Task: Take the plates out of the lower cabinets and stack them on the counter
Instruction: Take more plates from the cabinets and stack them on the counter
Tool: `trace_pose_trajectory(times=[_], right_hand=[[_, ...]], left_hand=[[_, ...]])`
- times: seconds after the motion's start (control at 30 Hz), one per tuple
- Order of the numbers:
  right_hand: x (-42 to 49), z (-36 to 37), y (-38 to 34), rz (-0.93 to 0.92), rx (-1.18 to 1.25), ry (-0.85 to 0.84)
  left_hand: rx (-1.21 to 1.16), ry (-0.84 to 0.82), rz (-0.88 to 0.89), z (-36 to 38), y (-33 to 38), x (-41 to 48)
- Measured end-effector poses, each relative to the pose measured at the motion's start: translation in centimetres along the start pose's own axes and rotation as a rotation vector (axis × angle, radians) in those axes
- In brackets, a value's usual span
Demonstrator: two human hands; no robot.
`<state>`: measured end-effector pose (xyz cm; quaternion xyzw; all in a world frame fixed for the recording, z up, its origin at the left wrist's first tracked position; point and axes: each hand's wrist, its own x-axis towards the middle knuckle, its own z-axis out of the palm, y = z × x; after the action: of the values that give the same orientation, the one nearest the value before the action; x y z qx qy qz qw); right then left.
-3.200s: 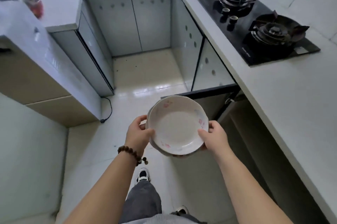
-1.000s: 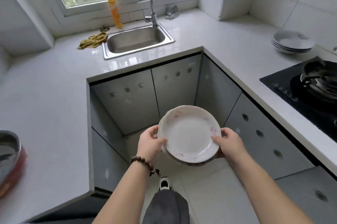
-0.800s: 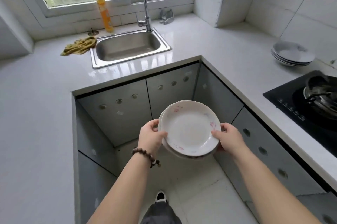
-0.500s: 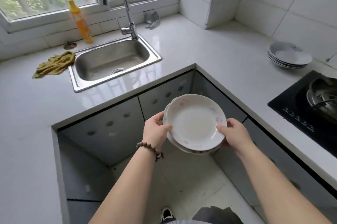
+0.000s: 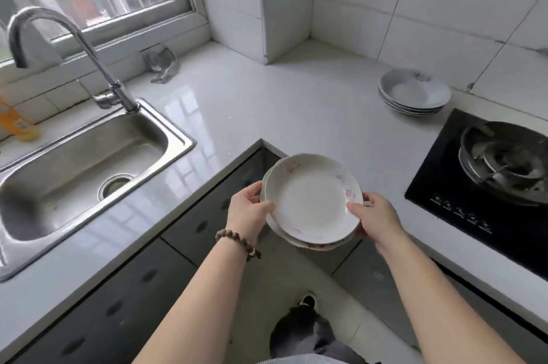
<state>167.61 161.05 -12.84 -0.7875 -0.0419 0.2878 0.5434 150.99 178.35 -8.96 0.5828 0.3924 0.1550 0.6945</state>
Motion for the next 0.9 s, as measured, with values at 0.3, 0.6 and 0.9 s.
trace_pose_trajectory(times=[0.3, 0.6, 0.9], right_hand=[[10.6, -3.9, -6.8, 0.042, 0.090, 0.112], [17.0, -7.5, -10.8, 0.068, 0.180, 0.258], [23.2, -10.6, -13.1, 0.106, 0.213, 0.491]], left_hand=[[0.039, -0.075, -0.057, 6.9, 7.2, 12.9], [0.030, -0.237, -0.048, 13.3, 12.2, 22.1], [0.150, -0.452, -0.090, 21.2, 16.4, 32.0]])
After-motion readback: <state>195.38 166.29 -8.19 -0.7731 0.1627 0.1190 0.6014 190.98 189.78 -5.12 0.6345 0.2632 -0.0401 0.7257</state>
